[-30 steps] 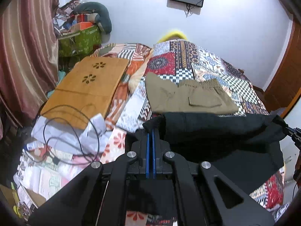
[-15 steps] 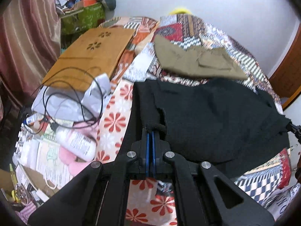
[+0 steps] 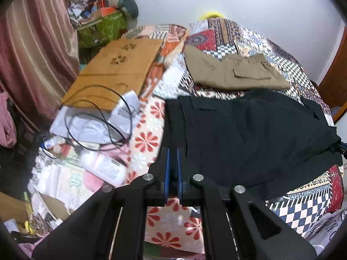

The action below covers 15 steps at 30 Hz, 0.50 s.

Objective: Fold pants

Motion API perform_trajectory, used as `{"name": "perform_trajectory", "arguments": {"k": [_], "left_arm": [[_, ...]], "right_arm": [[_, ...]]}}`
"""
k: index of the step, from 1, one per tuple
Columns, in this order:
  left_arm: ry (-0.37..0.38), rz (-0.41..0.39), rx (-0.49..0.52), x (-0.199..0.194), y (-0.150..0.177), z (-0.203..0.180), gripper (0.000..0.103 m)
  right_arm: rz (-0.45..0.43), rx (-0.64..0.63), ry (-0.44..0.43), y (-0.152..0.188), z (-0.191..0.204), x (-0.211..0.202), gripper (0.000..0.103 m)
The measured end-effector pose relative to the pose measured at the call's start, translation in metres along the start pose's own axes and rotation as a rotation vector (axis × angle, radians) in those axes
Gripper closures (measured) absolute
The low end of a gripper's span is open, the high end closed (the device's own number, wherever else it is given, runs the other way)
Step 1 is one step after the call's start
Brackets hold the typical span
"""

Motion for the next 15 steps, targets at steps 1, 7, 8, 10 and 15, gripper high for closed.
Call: {"name": "perform_trajectory", "arguments": {"k": [1, 7, 8, 10, 15], "left_arm": [[-0.008, -0.006, 0.002, -0.004, -0.002, 0.003, 0.097], [-0.096, 0.009, 0.027, -0.025, -0.009, 0.044, 0.096], [-0.103, 0.012, 0.03, -0.026, -0.009, 0.048, 0.096], [-0.111, 0.018, 0.036, -0.029, -0.012, 0.055, 0.096], [-0.068, -0.001, 0.034, -0.024, -0.023, 0.045, 0.09]], "right_arm": [[-0.005, 0.004, 0.005, -0.001, -0.003, -0.002, 0.074], [-0.03, 0.007, 0.043, -0.004, -0.016, -0.015, 0.063], [-0.031, 0.006, 0.046, -0.005, -0.017, -0.015, 0.063], [-0.035, 0.004, 0.057, -0.008, -0.019, -0.018, 0.063], [-0.058, 0.023, 0.089, -0.015, -0.031, -0.028, 0.063]]}}
Point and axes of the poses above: each gripper's, at about its wrist camera, not at the fingertips, and x roughly the way its jaws point, z to its left, y to its underside, the point moved 10 cm from there along x, roughly the way its jaws point, and after that the axes turned 12 degrees about x, right-handed, at the moved point
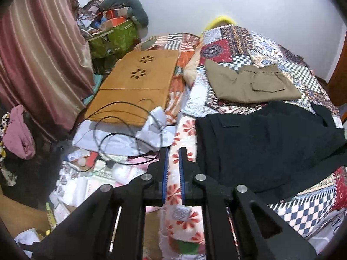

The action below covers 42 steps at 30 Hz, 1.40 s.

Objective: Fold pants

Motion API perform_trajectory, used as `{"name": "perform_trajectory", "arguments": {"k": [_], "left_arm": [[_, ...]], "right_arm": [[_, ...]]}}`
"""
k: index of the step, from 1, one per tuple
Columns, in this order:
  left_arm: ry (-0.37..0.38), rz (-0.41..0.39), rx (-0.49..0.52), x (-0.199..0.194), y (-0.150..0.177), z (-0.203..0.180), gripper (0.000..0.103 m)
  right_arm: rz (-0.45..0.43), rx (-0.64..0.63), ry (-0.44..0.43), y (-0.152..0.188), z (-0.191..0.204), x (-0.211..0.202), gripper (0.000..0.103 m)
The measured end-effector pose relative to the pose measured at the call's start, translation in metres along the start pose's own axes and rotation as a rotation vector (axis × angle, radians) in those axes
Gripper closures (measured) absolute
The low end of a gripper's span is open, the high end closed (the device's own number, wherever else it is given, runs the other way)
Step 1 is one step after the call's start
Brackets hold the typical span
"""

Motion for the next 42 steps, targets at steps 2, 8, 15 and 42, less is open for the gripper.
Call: {"name": "perform_trajectory", "arguments": {"k": [2, 8, 15, 42], "left_arm": [[0.031, -0.003, 0.005, 0.008, -0.004, -0.016, 0.085], [0.164, 0.007, 0.071, 0.038, -0.024, -0.088, 0.084], [0.289, -0.02, 0.185, 0.054, -0.061, -0.176, 0.068], [0.45, 0.02, 0.227, 0.122, -0.105, -0.317, 0.059]], "right_arm": [[-0.008, 0.02, 0.006, -0.005, -0.007, -0.003, 0.063], [-0.047, 0.067, 0.034, -0.026, -0.029, -0.01, 0.063], [-0.063, 0.092, 0.047, -0.056, -0.038, 0.007, 0.044], [0.272, 0.082, -0.057, -0.078, -0.038, 0.165, 0.043]]}}
Point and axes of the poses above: each gripper's, at about its wrist camera, not at the fingertips, and x roughly the way its jaws point, z to its left, y to its underside, the point moved 10 cm from there along x, roughly the way its jaws point, and after that the axes turned 12 degrees about x, right-handed, at the moved point
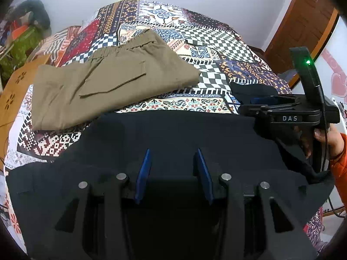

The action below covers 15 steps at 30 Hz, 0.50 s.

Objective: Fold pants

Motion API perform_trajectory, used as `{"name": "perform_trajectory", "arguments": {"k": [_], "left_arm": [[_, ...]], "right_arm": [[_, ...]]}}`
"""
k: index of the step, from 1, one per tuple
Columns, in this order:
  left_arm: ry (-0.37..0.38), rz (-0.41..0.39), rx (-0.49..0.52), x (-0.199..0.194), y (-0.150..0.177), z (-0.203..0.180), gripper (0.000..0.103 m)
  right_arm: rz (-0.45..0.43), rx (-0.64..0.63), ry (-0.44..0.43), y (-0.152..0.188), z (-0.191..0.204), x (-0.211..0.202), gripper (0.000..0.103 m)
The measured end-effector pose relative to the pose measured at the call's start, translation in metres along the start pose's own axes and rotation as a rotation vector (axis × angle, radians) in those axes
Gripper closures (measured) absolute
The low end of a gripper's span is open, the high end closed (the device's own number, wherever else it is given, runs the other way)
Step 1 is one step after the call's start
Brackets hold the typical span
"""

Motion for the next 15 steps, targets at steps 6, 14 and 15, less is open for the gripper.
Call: {"name": "perform_trajectory", "arguments": {"k": [6, 14, 15], "left_arm": [[-0.025, 0.003, 0.012, 0.0, 0.001, -0.002, 0.058], [-0.042, -0.015, 0.021, -0.018, -0.003, -0.007, 0.052], [-0.045, -0.02, 0.024, -0.021, -0.004, -0.009, 0.051]], "right_arm": [[0.012, -0.04, -0.006, 0.002, -0.001, -0.001, 0.082], [-0.072, -0.065, 0.031, -0.006, 0.003, -0.024, 0.096], [-0.099, -0.061, 0.025, -0.006, 0.004, -0.036, 0.096]]}}
Point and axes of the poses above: each gripper's, at about its wrist camera, not at the fingertips, and x roughly the way its jaws point, z to its left, y to its underside, the point moved 10 cm from there along x, roughly the way its jaws point, and after that the axes turned 12 degrees about x, right-handed, at the moved point
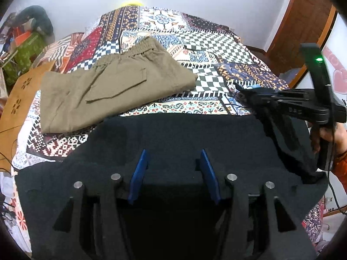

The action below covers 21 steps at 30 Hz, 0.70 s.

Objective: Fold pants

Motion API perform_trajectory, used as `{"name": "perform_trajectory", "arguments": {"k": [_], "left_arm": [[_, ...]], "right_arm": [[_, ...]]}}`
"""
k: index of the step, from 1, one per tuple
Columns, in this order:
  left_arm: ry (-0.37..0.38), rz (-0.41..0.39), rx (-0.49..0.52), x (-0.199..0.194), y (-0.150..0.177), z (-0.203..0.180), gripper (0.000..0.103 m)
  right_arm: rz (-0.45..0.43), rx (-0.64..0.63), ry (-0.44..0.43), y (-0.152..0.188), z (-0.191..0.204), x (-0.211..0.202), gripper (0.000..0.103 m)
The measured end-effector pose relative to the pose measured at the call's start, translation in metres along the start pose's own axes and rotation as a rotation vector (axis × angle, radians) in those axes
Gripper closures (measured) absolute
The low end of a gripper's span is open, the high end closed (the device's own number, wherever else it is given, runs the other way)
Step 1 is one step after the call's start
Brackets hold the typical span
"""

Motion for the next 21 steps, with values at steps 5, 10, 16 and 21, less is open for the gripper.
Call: {"name": "perform_trajectory", "arguments": {"k": [5, 10, 16, 21], "left_arm": [[-0.003, -0.021, 0.014, -0.017, -0.005, -0.01, 0.048], [0.01, -0.05, 0.05, -0.036, -0.01, -0.03, 0.041], [0.031, -0.06, 0.115, -0.051, -0.007, -0.06, 0.034], [0.052, -0.047, 0.143, -0.054, 0.003, -0.081, 0.033]], "right_arm": [[-0.116, 0.031, -0.002, -0.003, -0.01, -0.053, 0.096], [-0.218, 0.126, -0.002, 0.01, -0.033, -0.105, 0.096], [-0.249, 0.24, 0.036, 0.058, -0.069, -0.134, 0.096], [-0.221, 0.368, 0.045, 0.109, -0.098, -0.13, 0.096]]}}
Point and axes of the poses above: each gripper's, at about its wrist camera, not at the fingertips, and x roughly the way its jaws point, z to its left, y to its underside, the point moved 10 cm from there along x, roughly the way its jaws point, and after that the axes turned 12 degrees about x, right-handed, at the moved point
